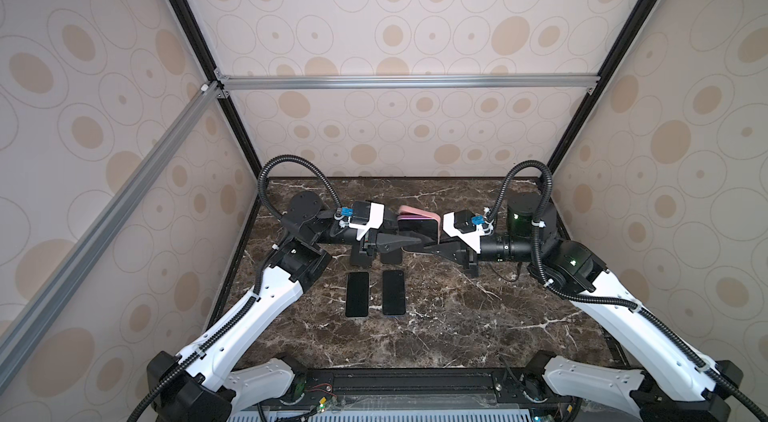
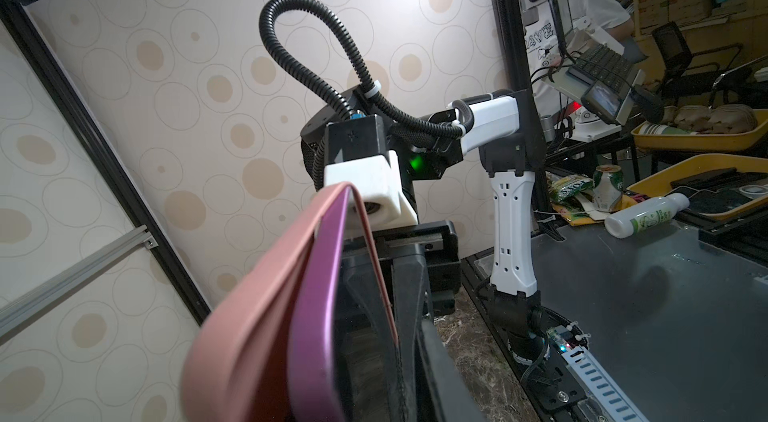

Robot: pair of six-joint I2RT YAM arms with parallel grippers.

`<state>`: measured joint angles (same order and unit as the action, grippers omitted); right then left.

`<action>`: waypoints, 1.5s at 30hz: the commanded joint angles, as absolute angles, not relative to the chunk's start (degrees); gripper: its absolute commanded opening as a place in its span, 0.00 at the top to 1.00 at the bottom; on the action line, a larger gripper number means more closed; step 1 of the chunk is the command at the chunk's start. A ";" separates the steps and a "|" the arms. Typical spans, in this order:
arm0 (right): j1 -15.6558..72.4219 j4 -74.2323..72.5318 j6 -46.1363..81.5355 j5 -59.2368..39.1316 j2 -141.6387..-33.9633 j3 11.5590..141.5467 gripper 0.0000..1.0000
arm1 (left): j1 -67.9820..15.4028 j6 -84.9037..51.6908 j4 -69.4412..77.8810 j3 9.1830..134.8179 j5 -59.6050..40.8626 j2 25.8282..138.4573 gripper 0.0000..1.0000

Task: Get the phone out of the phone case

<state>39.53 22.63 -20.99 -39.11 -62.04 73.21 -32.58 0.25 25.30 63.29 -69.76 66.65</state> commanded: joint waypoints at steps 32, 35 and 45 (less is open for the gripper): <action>36.80 38.63 -11.64 -35.54 -69.83 89.81 0.53 | -37.46 39.97 -21.31 75.00 -48.86 69.47 1.00; 36.76 39.63 -11.51 -37.17 -71.74 91.01 0.53 | -37.99 40.87 -22.61 75.67 -48.42 70.05 1.00; 36.75 42.00 -12.11 -36.10 -73.37 90.89 0.56 | -38.27 39.90 -20.43 74.36 -48.23 69.63 1.00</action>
